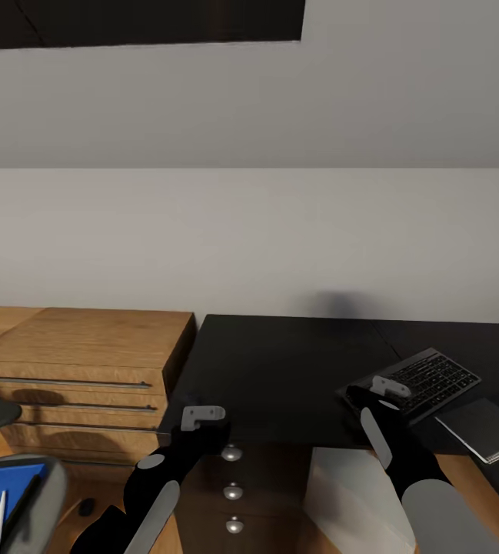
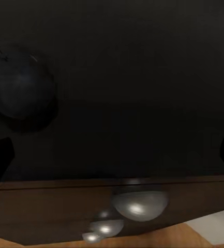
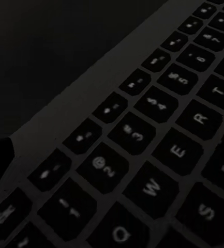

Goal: In the bedroom, organize the workspace by keeping the computer under the desk, ensuring the monitor is on the desk, placing the keyboard on the desk next to the monitor, placing the mouse on the desk next to the keyboard, moving the folder from the swivel chair onto the desk next to the mouse, stacking the notebook on top of the folder with the pen on top of the notebook, and positioning the swivel chair next to the desk.

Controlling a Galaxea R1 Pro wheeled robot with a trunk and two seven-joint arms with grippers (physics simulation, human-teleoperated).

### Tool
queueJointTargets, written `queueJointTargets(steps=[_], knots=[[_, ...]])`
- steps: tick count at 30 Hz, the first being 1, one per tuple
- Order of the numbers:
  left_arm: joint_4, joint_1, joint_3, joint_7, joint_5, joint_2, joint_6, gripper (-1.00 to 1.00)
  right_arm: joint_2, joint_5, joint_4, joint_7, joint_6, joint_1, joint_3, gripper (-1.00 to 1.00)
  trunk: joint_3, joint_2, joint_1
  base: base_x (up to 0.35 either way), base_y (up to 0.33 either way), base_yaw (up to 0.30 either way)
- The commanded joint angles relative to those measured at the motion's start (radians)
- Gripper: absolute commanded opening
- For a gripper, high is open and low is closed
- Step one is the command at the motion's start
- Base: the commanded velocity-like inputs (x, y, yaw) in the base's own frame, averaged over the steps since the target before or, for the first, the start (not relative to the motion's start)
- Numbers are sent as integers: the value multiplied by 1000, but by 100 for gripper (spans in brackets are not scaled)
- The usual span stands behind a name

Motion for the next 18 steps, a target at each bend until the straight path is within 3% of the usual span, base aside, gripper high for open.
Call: queueJointTargets(steps=[1,5,18], knots=[[-1,-1,-3,10,10,1,1,100,0,-25,43,-4,1,0,2,100,-1,0,0,-1,190,0],[-1,-1,-3,10,10,1,2,100,0,-25,43,-4,1,0,4,100,-1,0,0,-1,155,0],[-1,-1,-4,10,10,1,2,100,0,-25,42,-1,1,0,11,100,-1,0,0,0,9,0]])
